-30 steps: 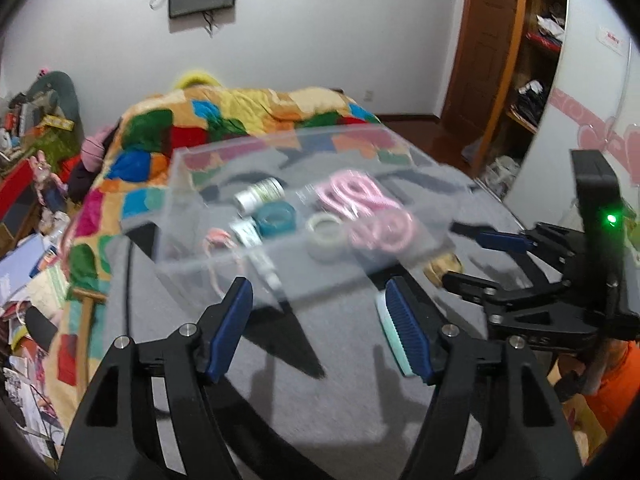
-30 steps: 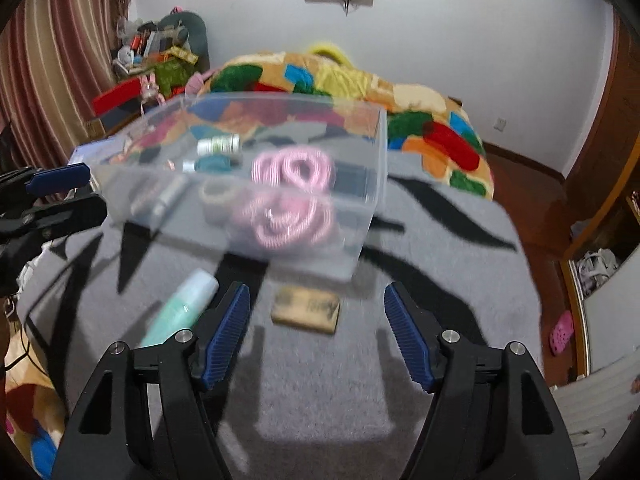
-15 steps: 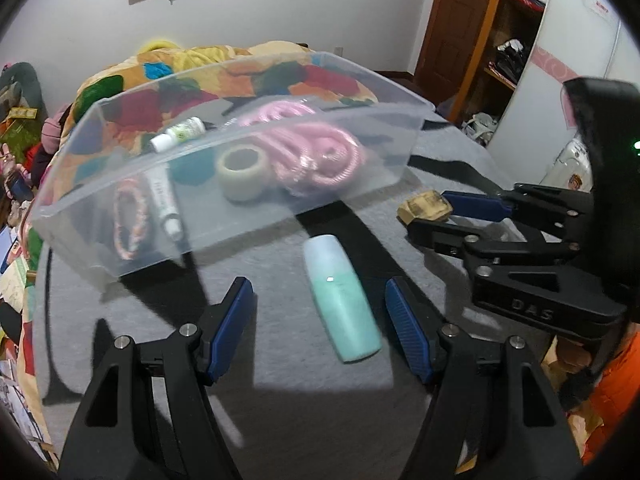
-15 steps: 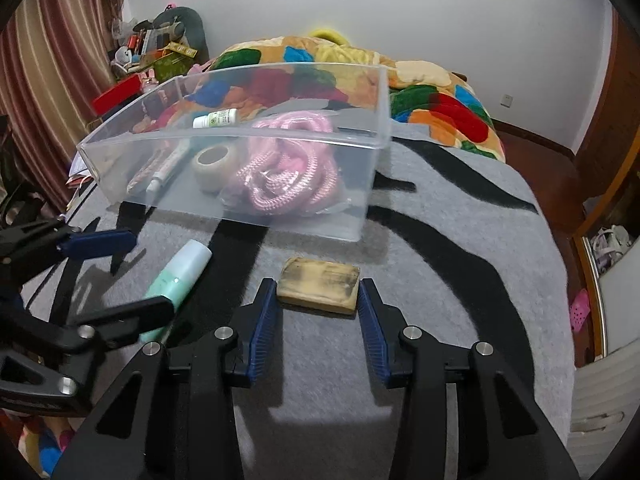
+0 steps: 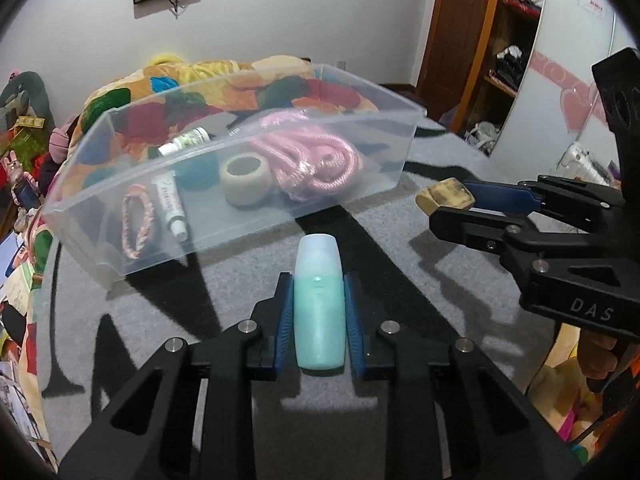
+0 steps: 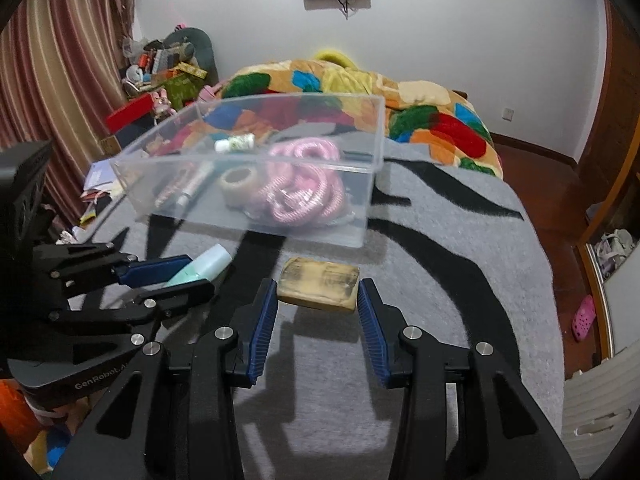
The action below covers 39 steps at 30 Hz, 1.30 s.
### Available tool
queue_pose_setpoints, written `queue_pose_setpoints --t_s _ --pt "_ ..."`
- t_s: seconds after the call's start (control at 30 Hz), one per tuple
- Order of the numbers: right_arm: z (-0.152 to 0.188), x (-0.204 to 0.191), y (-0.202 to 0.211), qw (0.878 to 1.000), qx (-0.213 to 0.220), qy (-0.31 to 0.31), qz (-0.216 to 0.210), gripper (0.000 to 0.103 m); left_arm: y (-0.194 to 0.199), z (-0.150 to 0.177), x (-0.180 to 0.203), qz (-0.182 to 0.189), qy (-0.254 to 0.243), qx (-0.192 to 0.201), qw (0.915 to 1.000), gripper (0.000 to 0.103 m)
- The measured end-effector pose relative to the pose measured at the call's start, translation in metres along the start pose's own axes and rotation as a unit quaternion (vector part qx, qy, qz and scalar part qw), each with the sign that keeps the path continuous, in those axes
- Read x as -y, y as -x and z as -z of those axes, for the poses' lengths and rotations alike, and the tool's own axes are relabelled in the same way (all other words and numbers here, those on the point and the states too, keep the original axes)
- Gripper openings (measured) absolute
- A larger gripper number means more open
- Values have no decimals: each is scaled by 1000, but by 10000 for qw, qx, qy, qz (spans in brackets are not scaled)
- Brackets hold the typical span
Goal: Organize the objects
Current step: 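Grasp the gold soap bar with the right tool while the left tool grasps the mint-green bottle, then lower the soap bar and mint-green bottle into the clear box and open both tools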
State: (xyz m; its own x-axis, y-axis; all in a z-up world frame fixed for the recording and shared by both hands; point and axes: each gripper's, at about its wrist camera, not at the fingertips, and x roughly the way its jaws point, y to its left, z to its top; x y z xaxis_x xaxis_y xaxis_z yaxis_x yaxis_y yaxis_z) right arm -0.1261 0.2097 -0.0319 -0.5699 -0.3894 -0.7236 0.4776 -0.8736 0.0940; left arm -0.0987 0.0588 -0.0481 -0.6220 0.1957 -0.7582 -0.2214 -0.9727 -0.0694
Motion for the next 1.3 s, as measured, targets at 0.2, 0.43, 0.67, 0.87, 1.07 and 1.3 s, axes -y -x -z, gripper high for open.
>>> queue_pose_setpoints --t_s 0.2,0.43,0.67,0.87,1.07,1.3 --pt "-17 -8 12 9995 284 -11 -121 38 25 -12 -11 -13 122 377 9992 24" --pt "-46 -15 19 9979 625 -38 -193 38 51 -38 -35 -131 351 783 9962 24" --pt "-77 -21 6 9970 691 -151 -310 38 54 -61 -63 -382 642 907 9931 24" --pt "-90 -28 -32 9990 380 -132 -218 38 30 -70 -81 -543 775 680 9932 24" --pt "-91 -24 -61 9997 46 -214 -116 38 11 -73 -91 -593 846 567 9930 24" --pt "-89 -22 -68 9998 -57 -171 -39 38 -7 -73 -87 -604 712 339 9951 24"
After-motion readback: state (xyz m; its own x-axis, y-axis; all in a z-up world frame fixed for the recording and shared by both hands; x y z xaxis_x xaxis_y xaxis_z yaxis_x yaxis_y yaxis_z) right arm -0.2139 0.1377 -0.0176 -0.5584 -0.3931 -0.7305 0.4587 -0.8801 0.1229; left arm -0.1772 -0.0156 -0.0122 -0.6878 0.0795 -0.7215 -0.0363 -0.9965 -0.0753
